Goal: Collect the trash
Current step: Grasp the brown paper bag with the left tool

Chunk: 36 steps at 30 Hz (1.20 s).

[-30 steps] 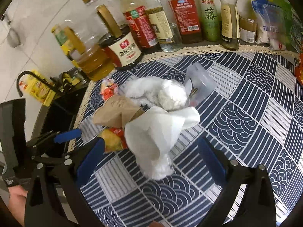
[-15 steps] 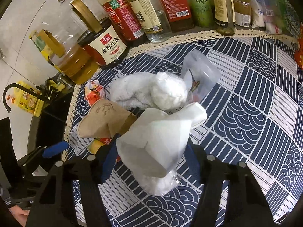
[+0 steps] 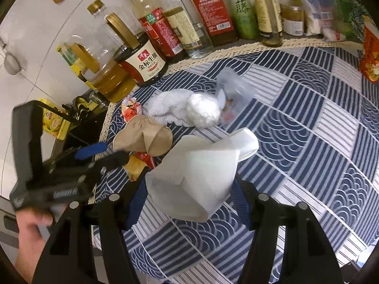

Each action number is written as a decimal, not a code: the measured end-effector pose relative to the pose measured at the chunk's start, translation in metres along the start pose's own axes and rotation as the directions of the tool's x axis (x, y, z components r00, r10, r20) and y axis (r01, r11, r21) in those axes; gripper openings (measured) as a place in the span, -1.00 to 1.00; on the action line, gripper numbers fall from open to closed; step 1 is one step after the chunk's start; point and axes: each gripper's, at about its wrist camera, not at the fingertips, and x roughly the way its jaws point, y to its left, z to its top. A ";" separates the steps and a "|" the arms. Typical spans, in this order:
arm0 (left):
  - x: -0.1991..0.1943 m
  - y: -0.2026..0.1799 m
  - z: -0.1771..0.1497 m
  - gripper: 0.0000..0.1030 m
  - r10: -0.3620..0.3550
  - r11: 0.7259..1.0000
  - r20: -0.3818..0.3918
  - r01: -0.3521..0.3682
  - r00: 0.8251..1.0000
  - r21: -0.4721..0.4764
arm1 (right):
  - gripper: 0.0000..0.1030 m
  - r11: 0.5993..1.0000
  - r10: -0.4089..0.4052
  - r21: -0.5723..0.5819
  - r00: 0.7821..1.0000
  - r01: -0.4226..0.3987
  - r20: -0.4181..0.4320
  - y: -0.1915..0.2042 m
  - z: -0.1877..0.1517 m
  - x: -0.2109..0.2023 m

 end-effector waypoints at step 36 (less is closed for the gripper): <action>-0.008 -0.047 0.000 0.19 0.177 0.984 0.054 -0.177 0.983 0.010 | 0.25 0.976 0.134 -0.169 0.991 -0.136 -0.026 -0.010 -0.033 -0.045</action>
